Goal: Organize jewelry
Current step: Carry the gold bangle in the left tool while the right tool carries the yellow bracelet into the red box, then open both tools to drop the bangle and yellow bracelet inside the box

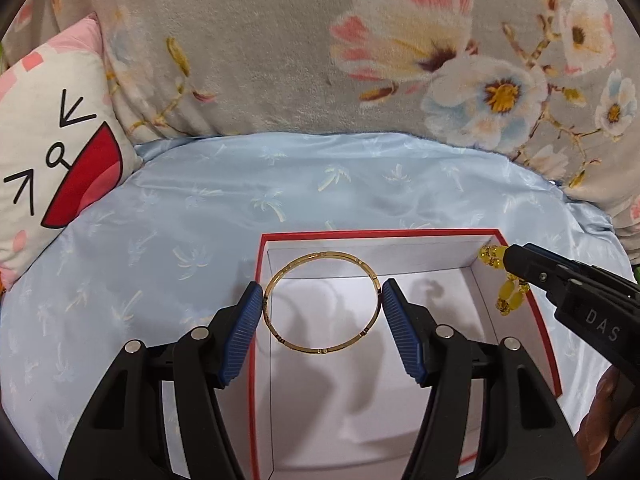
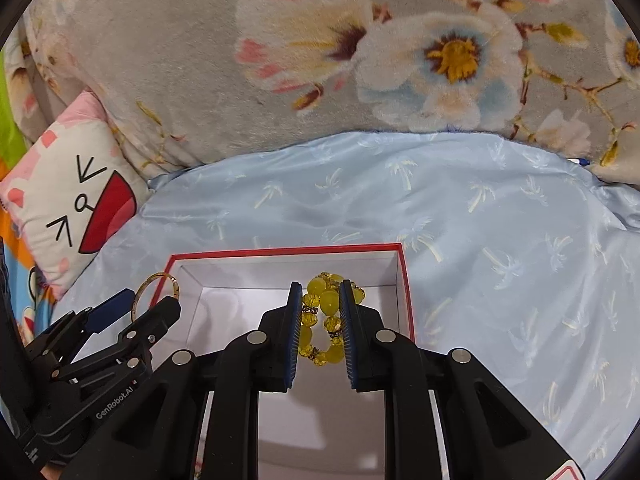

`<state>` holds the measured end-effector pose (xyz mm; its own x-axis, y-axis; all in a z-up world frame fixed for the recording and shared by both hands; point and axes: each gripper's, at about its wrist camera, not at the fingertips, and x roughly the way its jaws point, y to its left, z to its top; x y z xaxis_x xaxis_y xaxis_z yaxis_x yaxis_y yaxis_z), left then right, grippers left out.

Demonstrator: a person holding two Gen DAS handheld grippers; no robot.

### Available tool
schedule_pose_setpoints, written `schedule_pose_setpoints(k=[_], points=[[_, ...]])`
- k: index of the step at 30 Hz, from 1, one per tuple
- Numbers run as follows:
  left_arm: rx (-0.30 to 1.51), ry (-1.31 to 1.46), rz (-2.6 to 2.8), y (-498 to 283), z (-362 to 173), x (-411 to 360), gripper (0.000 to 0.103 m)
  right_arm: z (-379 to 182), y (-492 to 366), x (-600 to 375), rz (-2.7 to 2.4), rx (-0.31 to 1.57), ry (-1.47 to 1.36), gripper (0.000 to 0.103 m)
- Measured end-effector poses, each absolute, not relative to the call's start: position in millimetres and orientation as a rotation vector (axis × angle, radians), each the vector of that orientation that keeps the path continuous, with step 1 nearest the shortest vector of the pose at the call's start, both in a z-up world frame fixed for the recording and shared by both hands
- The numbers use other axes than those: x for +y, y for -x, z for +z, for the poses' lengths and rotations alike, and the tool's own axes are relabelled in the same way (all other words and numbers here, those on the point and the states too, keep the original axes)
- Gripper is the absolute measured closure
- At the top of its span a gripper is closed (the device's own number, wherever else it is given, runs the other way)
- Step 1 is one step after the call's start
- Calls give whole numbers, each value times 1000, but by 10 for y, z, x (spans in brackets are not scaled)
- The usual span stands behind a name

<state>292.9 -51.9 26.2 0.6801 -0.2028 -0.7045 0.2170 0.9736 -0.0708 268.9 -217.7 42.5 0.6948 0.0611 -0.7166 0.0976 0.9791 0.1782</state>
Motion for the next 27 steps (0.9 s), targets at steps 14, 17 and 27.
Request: schedule_pose_setpoints(k=[14, 17, 27], points=[[820, -28, -242, -3191, 62, -618, 43, 208, -2930, -2211, -41, 829, -181, 79], [810, -36, -224, -3174, 80, -613, 35, 222, -2881, -2223, -39, 825, -186, 76], [776, -26, -206, -2885, 278, -502, 32, 447, -2376, -2233, -81, 760, -175, 55]])
